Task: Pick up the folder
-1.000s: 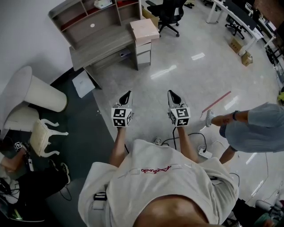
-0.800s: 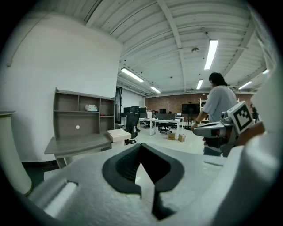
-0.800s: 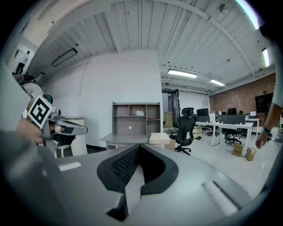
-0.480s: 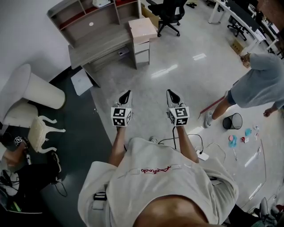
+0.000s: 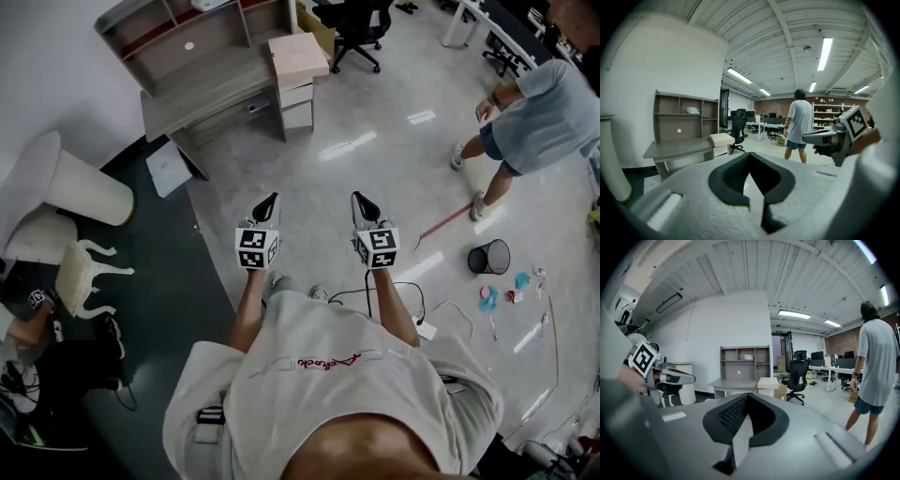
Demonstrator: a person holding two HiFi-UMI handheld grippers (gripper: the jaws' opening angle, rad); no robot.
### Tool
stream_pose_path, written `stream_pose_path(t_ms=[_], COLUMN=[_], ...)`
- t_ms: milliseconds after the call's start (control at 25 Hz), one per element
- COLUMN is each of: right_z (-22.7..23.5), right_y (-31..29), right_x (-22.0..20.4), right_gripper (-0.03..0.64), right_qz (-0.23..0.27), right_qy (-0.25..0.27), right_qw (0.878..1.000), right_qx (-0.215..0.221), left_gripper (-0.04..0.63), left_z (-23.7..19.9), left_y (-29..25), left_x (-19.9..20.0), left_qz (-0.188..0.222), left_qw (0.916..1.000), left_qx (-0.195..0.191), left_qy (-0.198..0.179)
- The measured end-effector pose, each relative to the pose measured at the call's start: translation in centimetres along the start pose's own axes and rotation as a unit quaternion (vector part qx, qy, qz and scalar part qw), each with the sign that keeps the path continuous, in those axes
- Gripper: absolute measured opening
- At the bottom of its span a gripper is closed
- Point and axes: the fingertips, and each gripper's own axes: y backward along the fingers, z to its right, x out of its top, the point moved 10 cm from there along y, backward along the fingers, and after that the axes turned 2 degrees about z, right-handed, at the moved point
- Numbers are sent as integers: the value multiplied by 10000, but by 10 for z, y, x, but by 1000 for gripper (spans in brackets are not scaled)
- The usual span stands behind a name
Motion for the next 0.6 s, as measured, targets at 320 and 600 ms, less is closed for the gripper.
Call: stream_pose_path(t_ms=[320, 600], right_z=[2, 6], right_y=[-21, -60], right_x=[-1, 0], right_gripper=[6, 6], right_qz=[-82, -99], right_qy=[-1, 12], right_qw=[10000, 10000], right_qx=[42, 0], left_gripper=[-2, -2], left_z=[-14, -43], left_y=[-16, -49], left_x=[-4, -3], left_qz=[-61, -31], left_qw=[10000, 9999], left_qx=[-12, -79], left_qy=[48, 102])
